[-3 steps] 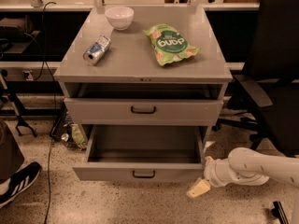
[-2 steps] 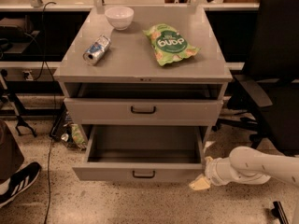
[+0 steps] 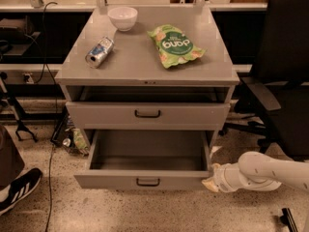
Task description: Open middle drawer
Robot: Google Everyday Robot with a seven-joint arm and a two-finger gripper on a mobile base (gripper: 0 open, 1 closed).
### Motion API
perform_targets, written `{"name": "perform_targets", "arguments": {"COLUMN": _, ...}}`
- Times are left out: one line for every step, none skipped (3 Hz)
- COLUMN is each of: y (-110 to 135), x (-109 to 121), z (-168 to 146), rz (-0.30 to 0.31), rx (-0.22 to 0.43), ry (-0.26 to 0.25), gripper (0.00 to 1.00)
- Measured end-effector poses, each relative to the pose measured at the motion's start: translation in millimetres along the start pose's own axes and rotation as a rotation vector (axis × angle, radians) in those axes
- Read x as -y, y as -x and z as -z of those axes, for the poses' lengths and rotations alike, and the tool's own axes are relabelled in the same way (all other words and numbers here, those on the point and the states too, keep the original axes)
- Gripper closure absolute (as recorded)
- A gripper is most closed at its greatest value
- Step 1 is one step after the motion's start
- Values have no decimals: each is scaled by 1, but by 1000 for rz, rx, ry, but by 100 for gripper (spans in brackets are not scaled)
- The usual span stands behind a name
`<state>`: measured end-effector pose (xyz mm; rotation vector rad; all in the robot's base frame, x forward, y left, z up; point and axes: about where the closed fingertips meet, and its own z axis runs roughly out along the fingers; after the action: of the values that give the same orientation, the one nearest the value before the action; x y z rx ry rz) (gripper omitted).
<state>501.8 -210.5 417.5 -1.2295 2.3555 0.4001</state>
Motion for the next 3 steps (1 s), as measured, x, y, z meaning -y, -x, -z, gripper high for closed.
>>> {"name": "perform_targets", "arguments": {"y": 0, "x": 0, "z": 1, "rz": 0, "rx": 0, "ry": 0, "gripper": 80}}
{"name": "perform_targets", "arguments": {"y": 0, "x": 0, "z": 1, "rz": 0, "rx": 0, "ry": 0, "gripper": 49}}
{"name": "perform_targets", "arguments": {"y": 0, "x": 0, "z": 1, "rz": 0, "rx": 0, "ry": 0, "gripper": 26}}
